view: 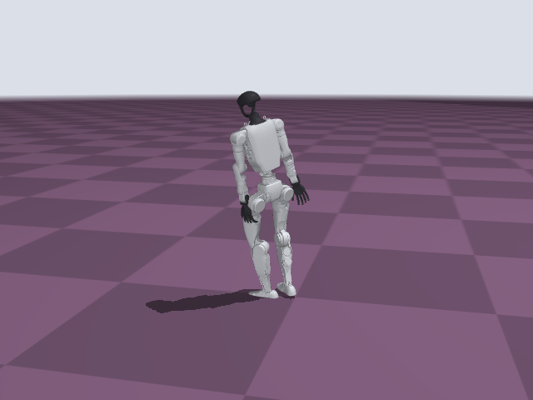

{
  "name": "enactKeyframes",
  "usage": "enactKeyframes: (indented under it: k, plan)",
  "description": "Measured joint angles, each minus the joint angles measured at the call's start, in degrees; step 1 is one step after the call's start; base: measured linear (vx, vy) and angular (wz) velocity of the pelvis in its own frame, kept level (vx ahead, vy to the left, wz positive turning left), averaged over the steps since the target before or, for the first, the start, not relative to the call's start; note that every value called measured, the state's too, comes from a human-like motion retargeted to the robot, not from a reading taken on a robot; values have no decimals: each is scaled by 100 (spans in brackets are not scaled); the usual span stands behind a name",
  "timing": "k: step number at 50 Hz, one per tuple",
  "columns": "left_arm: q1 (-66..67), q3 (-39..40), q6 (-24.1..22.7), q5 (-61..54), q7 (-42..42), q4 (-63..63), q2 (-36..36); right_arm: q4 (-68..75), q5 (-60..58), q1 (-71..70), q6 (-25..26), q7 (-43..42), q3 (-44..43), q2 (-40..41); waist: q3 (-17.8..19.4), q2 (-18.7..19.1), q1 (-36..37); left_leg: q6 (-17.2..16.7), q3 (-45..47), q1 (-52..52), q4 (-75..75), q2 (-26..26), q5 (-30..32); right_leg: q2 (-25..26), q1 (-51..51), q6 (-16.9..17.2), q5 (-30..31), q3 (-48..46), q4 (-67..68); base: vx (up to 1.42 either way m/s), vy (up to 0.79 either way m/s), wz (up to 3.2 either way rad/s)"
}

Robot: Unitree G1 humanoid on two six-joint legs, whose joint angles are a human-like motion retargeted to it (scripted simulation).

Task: Upper body actions

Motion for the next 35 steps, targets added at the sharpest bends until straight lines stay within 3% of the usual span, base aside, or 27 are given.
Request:
enactKeyframes:
  k: [3, 5, 12, 20, 28, 30, 33, 35]
  plan:
    - [62, -36, 89, 167, 47, 108, 24, -63, 12, -24, -58, 118, 24, 15, 18, -230, 97, -18, -100, 97, -101, -332, 38, -192, 77, 208, 87, -264, -776, 9, -12, 57]
    - [75, -12, 151, 238, 76, 229, 68, -72, -83, -39, -83, 189, 39, 22, 74, -391, 75, -32, -288, 227, -171, -577, 70, -284, 123, 90, 1138, -304, -1397, 14, -18, 76]
    - [362, 263, 173, 127, 215, 423, 20, -104, -532, 43, 8, 386, -72, -7, -120, -325, 620, -165, -481, 232, -213, -614, 143, -283, 328, 111, 1007, -438, -1575, 17, -10, 31]
    - [637, 412, 243, 78, 156, 494, -39, -152, -285, 5, -61, 472, -108, 42, -225, -261, 231, -105, -690, 207, 101, -571, 52, -331, 419, 53, 858, -618, -1535, 14, -10, 23]
    - [586, 324, 56, -99, 230, 427, -242, -66, -217, 67, 23, 472, -291, 2, -308, -404, 485, -79, -734, -309, 1403, -476, 156, -550, 153, 57, 1026, 124, -1330, 12, 1, -70]
    - [579, 343, -14, -142, 279, 314, -308, -17, -179, 63, 34, 486, -307, -14, -276, -380, 679, -188, -1347, -337, 1223, -646, 129, -468, 98, 54, 1117, 554, -1305, 6, 10, -188]
    - [557, 294, -125, -136, 340, 162, -393, 4, -141, 86, 35, 514, -396, -44, -218, -278, 1121, -530, -3530, -262, 659, -1213, 291, -218, 11, 37, 1267, 1346, -1253, 8, 14, -238]
    - [547, 245, -195, -115, 402, 98, -432, -23, -122, 126, 18, 508, -423, -63, -168, -285, 1389, -599, -4279, -184, 451, -1402, 494, -143, -57, 59, 1354, 1861, -1179, 7, 16, -238]
